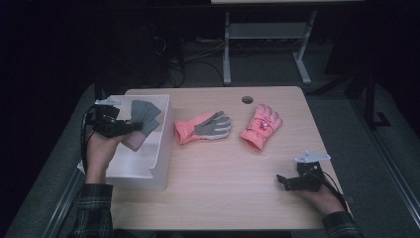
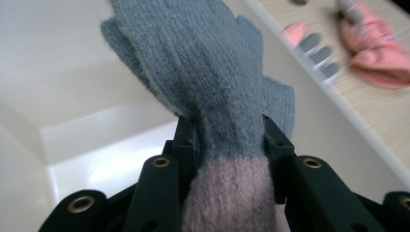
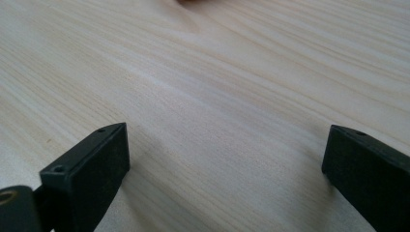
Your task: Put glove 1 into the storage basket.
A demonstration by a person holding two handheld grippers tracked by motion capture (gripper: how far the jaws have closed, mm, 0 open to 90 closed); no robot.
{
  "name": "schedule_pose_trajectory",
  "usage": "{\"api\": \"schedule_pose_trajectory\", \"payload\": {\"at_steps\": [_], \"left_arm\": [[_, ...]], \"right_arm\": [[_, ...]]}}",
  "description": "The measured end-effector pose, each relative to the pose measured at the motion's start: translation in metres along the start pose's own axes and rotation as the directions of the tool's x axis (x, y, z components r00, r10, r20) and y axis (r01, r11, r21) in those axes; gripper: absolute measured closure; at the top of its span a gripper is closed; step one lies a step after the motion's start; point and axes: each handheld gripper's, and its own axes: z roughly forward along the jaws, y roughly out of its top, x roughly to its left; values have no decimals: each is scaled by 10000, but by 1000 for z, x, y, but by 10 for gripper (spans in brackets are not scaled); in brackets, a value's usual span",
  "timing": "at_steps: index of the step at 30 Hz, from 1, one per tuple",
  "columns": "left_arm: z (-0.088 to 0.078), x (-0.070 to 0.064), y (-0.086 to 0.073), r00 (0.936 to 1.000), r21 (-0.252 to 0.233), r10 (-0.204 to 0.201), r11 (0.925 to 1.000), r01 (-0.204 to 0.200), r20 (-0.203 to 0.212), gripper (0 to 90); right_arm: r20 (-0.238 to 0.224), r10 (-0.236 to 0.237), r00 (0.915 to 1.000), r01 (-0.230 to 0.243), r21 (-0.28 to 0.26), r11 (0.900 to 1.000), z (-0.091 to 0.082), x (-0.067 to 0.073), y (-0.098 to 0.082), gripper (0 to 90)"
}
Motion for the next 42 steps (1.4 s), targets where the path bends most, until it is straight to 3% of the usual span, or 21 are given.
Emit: {"api": "schedule_pose_trajectory", "payload": {"at_steps": [8, 14, 16, 19, 21, 22, 25, 30, 34, 36, 42], "left_arm": [[29, 25, -18, 9975, 758, -295, 9965, 343, -635, 657], [45, 34, -28, 9951, 1398, -323, 9891, 452, -929, 651], [52, 37, -33, 9957, 1588, -505, 9853, 624, -782, 649], [57, 37, -36, 9942, 1898, -454, 9798, 635, -979, 642], [65, 38, -39, 9939, 2328, -528, 9697, 742, -971, 631], [67, 39, -41, 9941, 2446, -586, 9664, 793, -908, 622], [68, 39, -41, 9936, 2448, -656, 9657, 864, -919, 580], [73, 36, -41, 9922, 2702, -637, 9585, 906, -1068, 410], [70, 30, -36, 9867, 2518, -213, 9658, 620, -1613, 301], [65, 27, -32, 9850, 2258, -277, 9719, 663, -1703, 257], [46, 20, -21, 9891, 1572, -199, 9866, 430, -1457, 207]], "right_arm": [[-1, -4, 10000, 4, 0, 10000, 0, 0, 0, 25], [-1, -2, 10000, 2, -4, 10000, 0, 0, 0, 24], [-1, -4, 10000, 4, -1, 10000, 0, 0, 0, 24], [-1, -3, 10000, 3, 0, 10000, 0, 0, 0, 25], [0, -1, 10000, 1, -1, 10000, 0, 0, 0, 25], [0, -4, 10000, 4, -3, 10000, 0, 0, 0, 24], [0, -5, 10000, 5, -4, 10000, 0, 0, 0, 25], [1, -3, 10000, 3, -1, 10000, 0, 0, 0, 24], [0, -3, 10000, 3, -1, 10000, 0, 0, 0, 24], [-1, -2, 10000, 2, -1, 10000, 0, 0, 0, 24], [-1, -5, 10000, 5, -1, 10000, 0, 0, 0, 25]]}}
